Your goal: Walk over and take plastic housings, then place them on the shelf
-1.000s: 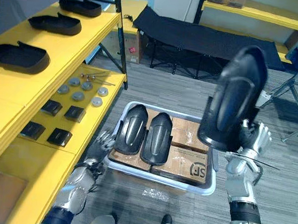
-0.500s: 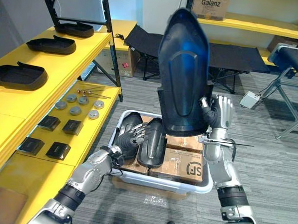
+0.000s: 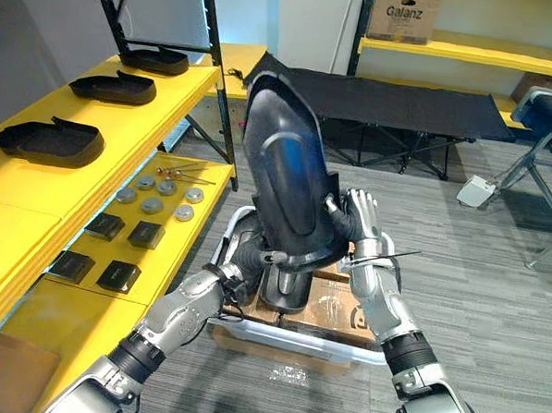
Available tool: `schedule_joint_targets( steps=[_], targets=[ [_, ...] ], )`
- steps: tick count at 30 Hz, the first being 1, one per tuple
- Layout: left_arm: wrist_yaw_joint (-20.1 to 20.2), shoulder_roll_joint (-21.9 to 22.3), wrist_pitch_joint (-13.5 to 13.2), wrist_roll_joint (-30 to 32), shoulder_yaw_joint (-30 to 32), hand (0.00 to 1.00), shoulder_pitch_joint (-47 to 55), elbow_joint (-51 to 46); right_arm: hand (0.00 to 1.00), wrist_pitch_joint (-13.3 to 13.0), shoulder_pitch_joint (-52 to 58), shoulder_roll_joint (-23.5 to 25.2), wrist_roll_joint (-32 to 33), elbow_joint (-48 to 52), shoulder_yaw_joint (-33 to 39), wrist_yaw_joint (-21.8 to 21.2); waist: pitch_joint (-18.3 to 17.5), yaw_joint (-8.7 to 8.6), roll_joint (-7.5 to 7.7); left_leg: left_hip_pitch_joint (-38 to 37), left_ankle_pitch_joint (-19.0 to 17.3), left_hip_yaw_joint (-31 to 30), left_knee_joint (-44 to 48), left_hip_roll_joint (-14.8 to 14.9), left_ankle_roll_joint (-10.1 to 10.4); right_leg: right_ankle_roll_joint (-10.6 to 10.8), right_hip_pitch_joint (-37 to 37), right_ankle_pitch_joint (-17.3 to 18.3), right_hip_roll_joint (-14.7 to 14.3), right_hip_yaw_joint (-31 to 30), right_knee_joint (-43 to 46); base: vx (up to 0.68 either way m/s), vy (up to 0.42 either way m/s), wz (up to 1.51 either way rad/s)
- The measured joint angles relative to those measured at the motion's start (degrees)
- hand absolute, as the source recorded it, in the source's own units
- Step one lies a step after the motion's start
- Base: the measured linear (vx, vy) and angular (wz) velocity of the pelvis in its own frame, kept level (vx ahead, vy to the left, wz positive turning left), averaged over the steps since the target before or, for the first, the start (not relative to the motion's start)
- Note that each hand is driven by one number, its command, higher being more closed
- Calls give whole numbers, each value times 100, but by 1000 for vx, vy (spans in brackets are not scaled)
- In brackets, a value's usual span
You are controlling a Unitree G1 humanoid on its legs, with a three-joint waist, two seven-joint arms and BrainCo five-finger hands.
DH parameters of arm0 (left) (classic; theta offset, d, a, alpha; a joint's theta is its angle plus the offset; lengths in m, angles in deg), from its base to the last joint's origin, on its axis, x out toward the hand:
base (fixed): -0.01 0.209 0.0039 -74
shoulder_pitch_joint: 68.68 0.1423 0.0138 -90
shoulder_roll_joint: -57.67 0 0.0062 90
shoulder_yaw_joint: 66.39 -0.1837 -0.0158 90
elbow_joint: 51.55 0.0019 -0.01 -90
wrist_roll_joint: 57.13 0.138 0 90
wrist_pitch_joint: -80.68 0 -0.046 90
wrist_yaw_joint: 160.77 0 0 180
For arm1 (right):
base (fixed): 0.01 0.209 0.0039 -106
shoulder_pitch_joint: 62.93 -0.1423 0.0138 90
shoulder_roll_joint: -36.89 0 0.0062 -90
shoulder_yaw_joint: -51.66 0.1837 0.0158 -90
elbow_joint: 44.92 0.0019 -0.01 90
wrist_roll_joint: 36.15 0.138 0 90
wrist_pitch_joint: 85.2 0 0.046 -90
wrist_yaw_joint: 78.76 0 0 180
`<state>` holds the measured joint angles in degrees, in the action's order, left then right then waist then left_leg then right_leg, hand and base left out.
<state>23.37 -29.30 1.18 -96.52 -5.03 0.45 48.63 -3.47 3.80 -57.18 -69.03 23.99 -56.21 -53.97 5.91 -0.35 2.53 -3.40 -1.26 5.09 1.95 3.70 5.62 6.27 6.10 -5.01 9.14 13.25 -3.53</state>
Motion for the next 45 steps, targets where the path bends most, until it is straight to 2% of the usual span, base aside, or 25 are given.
schedule_joint_targets(
  steps=[4, 8, 9, 12, 16, 23, 26, 31, 34, 36, 42, 43, 45],
  targets=[
    [-409, 21, 2, 255, -171, 0, 10, -8, 100, 43, -9, 121, 11, -265, -93, 29, -52, 71, 11, -62, 95, -16, -144, 6, -9, 1, 23, -7, 8, 46, -18, -41, -7, 5],
    [-1140, 139, -18, 924, -175, 0, 11, -22, 100, 84, -17, 196, 53, -460, -132, 158, -60, 111, 26, -110, 250, -131, -365, 8, 8, -4, 5, -13, -10, 108, -18, -41, -16, 9],
    [-1318, 193, -25, 1061, -147, 100, 17, -22, 100, 84, -17, 228, 56, -485, -133, 176, -60, 129, 26, -144, 297, -134, -427, 13, 14, -5, 8, -14, -16, 113, -18, 0, 0, 0],
    [-1679, 286, -237, 1128, -60, 100, 87, -21, 100, 64, -12, 326, 54, -485, -149, 288, -64, 131, 35, -158, 317, -138, -461, 18, 14, -5, 12, -15, -21, 123, -18, 0, 0, 0],
    [-1876, 470, -530, 1054, 344, 100, 206, -20, 100, -33, 1, 401, 54, -486, -275, 450, -78, 131, 57, -163, 320, -144, -471, 17, 15, 2, 24, -21, -20, 135, -34, -1, 0, 1],
    [-1913, 484, -652, 763, 628, 100, 542, 90, 100, -103, 170, 675, 48, -486, -559, 781, -149, 178, 218, -221, 344, -173, -549, 19, 31, 5, 126, -27, -23, 231, -100, 1, -1, 6],
    [-1909, 483, -677, 258, 636, 100, 568, 224, 100, -104, 259, 801, 53, -485, -583, 828, -141, 247, 268, -255, 343, -166, -557, 16, 30, 6, 157, -24, -20, 236, -100, 0, 0, 0],
    [-1909, 484, -722, -362, 667, 100, 726, 238, 100, -143, 310, 834, 58, -479, -729, 901, -143, 257, 277, -258, 343, -164, -563, 26, 31, 6, 155, -23, -21, 238, -100, 0, 0, 0],
    [-1912, 485, -982, -853, 592, 100, 785, 321, 100, -143, 356, 856, 70, -403, -786, 915, -140, 260, 282, -259, 344, -164, -568, 38, 33, 4, 155, -22, -20, 241, -100, 0, 0, 0],
    [-1923, 487, -1325, -1336, 465, 100, 786, 386, 100, -139, 408, 887, 184, -275, -829, 955, -136, 260, 290, -258, 345, -162, -571, 48, 36, 1, 151, -20, -22, 241, -101, 0, 0, 0],
    [-1919, 489, -2061, -1703, 112, 100, 786, 426, 100, -23, 468, 914, 574, 34, -873, 1048, -108, 254, 342, -255, 352, -142, -604, 56, 47, -1, 112, -19, -25, 226, -102, -5, 0, -2],
    [-1918, 490, -2169, -1879, 56, 100, 786, 426, 0, -23, 470, 916, 648, 93, -878, 1056, -99, 245, 364, -257, 351, -134, -604, 57, 48, -1, 110, -19, -25, 223, -102, 0, 0, 0],
    [-1918, 496, -2287, -1969, -22, 100, 786, 426, 0, -23, 504, 917, 743, 182, -881, 1062, -83, 245, 391, -255, 351, -127, -604, 56, 48, -1, 103, -19, -24, 216, -102, 0, 0, 0]
  ],
)
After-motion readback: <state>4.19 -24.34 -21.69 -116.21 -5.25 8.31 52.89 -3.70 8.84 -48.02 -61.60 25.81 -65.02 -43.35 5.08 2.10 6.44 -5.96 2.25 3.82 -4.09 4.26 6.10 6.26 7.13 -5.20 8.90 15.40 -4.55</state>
